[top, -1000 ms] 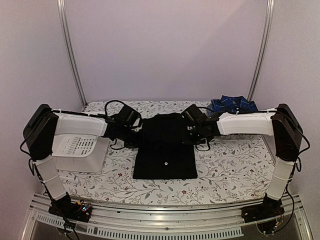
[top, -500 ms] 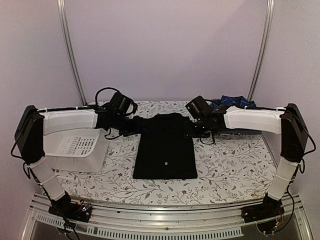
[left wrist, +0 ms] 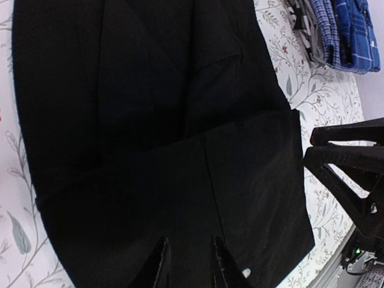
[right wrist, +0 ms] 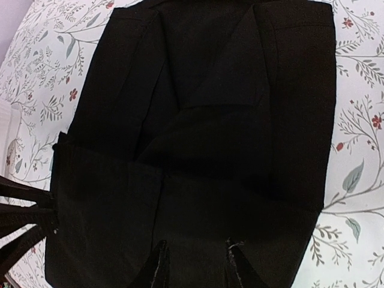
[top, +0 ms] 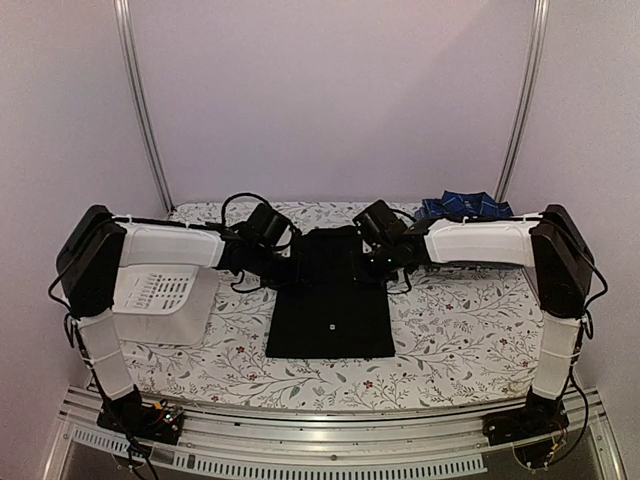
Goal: Fold and stack the long sleeve shirts
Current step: Adjust the 2/3-rectangle-folded shirt at the center of the board.
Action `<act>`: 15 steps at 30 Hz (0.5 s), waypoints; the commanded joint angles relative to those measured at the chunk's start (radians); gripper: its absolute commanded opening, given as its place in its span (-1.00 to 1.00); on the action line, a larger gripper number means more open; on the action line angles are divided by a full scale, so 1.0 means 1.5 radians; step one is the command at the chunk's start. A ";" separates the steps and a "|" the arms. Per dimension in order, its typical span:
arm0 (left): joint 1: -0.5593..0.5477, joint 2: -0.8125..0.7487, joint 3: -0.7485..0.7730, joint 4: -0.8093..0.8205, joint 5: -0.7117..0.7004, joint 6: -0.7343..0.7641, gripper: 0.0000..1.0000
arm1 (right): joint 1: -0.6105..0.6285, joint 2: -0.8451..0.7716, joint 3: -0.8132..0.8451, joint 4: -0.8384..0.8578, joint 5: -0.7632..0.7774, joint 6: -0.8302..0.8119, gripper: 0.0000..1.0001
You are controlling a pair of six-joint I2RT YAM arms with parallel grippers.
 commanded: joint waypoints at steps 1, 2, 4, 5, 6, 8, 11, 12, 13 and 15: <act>0.008 0.077 0.070 0.012 0.002 0.029 -0.58 | -0.025 0.077 0.056 0.032 -0.040 -0.016 -0.41; 0.013 0.099 0.083 0.008 0.000 0.034 -0.59 | -0.029 0.092 0.062 0.032 -0.040 -0.019 -0.42; 0.024 0.133 0.101 0.007 -0.003 0.039 -0.60 | -0.035 0.115 0.069 0.032 -0.042 -0.019 -0.42; 0.029 0.150 0.110 0.005 0.001 0.042 -0.60 | -0.038 0.122 0.069 0.032 -0.045 -0.019 -0.42; 0.032 0.164 0.119 0.002 0.007 0.043 -0.61 | -0.041 0.131 0.068 0.031 -0.045 -0.018 -0.42; 0.035 0.186 0.130 0.002 0.015 0.047 -0.61 | -0.044 0.147 0.067 0.032 -0.041 -0.018 -0.42; 0.035 0.208 0.137 -0.001 0.025 0.050 -0.61 | -0.045 0.169 0.063 0.027 -0.034 -0.021 -0.42; 0.035 0.213 0.136 0.000 0.028 0.050 -0.61 | -0.045 0.174 0.063 0.023 -0.033 -0.022 -0.42; 0.034 0.217 0.135 0.000 0.029 0.050 -0.61 | -0.045 0.180 0.063 0.017 -0.029 -0.021 -0.41; 0.033 0.219 0.130 -0.002 0.029 0.050 -0.60 | -0.045 0.182 0.061 0.006 -0.019 -0.017 -0.38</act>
